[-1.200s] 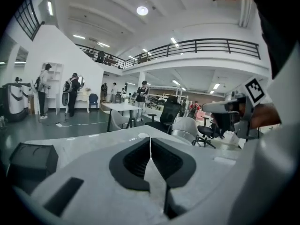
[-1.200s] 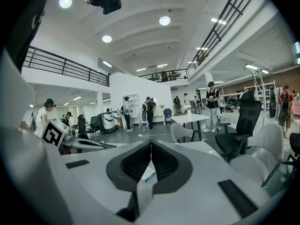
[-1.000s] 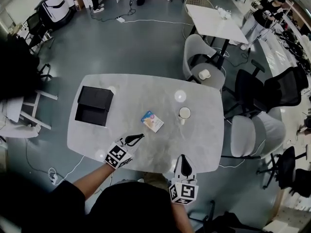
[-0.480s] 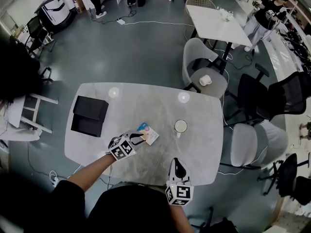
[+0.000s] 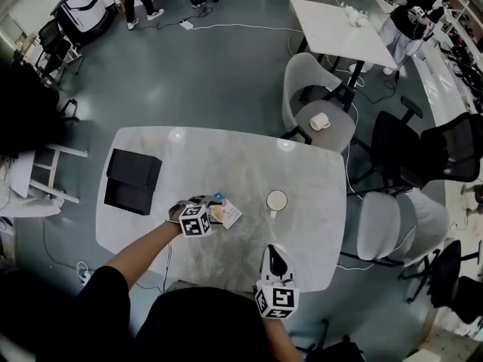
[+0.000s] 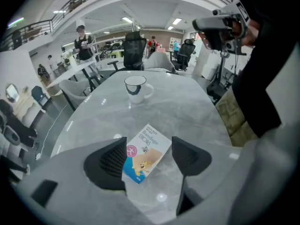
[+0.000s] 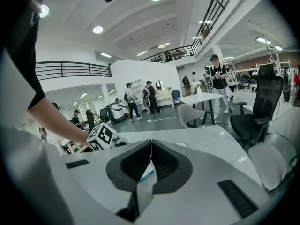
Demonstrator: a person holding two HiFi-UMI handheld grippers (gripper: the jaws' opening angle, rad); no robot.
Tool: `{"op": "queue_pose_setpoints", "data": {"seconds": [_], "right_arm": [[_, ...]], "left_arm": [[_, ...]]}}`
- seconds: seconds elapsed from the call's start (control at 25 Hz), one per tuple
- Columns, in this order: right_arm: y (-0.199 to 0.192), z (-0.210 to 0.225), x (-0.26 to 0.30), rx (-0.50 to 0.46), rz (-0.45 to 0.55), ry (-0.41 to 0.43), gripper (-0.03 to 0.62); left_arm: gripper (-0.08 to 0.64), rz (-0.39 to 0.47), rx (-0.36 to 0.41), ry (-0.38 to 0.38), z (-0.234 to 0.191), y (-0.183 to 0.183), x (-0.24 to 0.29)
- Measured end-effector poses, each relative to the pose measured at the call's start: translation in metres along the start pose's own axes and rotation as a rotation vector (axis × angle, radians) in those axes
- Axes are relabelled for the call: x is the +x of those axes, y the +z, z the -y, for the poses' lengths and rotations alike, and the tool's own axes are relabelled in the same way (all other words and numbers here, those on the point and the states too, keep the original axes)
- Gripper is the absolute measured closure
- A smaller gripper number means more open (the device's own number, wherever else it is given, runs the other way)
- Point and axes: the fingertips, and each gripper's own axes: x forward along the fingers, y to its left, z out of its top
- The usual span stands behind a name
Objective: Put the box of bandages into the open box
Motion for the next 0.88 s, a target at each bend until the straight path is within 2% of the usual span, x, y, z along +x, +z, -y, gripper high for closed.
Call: {"op": "queue_pose_setpoints", "data": {"seconds": [0.2,0.48,0.6,0.88], "right_arm": [[-0.006,0.01,0.007,0.04,-0.015,-0.017,0.58],[-0.011,0.016,0.014,0.047,-0.061,-0.03,0.58],[-0.019,0.007,0.01,0.077,-0.064,-0.056,0.58],[-0.042,-0.029,-0.008,0.103,-0.077,-0.151,0.58]], "left_arm": [[0.229,-0.073,0.092,-0.063,-0.002,-0.013,0.021],[0.221,-0.077,0.14,-0.065,-0.008,-0.009,0.033],[0.209,-0.111,0.225,-0.084,-0.002,-0.02,0.04],[0.207,-0.097,0.296,-0.155,0.005,-0.033,0.051]]}}
